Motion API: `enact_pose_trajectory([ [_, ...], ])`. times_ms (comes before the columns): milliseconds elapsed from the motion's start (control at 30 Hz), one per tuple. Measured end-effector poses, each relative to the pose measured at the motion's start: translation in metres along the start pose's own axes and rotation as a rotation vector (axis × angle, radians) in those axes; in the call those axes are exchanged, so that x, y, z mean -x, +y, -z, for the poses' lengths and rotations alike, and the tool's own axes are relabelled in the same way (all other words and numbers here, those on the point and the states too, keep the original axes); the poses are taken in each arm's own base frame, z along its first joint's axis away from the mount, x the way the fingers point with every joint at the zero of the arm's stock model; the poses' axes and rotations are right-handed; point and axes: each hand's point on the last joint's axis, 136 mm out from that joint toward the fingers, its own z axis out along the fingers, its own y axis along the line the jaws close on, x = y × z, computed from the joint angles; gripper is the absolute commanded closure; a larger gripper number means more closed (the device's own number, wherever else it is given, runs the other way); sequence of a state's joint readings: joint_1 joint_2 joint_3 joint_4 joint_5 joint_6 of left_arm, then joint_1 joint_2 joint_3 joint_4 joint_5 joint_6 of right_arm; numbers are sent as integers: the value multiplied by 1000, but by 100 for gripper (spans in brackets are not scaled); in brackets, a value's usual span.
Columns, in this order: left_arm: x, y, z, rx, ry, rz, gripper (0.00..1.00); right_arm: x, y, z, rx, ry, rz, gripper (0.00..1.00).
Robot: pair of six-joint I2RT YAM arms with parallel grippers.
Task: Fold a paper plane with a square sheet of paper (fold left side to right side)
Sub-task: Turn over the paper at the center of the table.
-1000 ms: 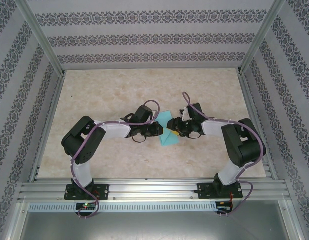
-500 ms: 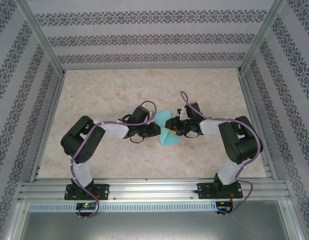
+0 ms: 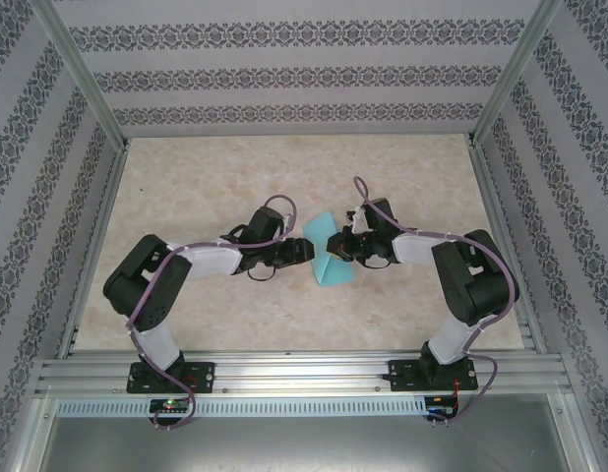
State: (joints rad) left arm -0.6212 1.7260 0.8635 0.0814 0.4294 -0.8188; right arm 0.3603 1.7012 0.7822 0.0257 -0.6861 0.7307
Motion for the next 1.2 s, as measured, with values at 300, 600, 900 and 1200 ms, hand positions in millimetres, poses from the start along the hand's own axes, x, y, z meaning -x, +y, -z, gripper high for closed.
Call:
enact_pose_trajectory([
  [300,15,-44,78,-131,-169,-33,0,20,76,50,130,-123,165,96],
  [600,25,-114,130,-403,-253,-65,2,30,158,110,310,-243,295,94],
  [900,29,-156,149,-590,-222,-42,20,17,209,131,456,-265,319,93],
  [1200,28,-175,161,-674,-214,-49,58,15,231,139,520,-269,310,92],
])
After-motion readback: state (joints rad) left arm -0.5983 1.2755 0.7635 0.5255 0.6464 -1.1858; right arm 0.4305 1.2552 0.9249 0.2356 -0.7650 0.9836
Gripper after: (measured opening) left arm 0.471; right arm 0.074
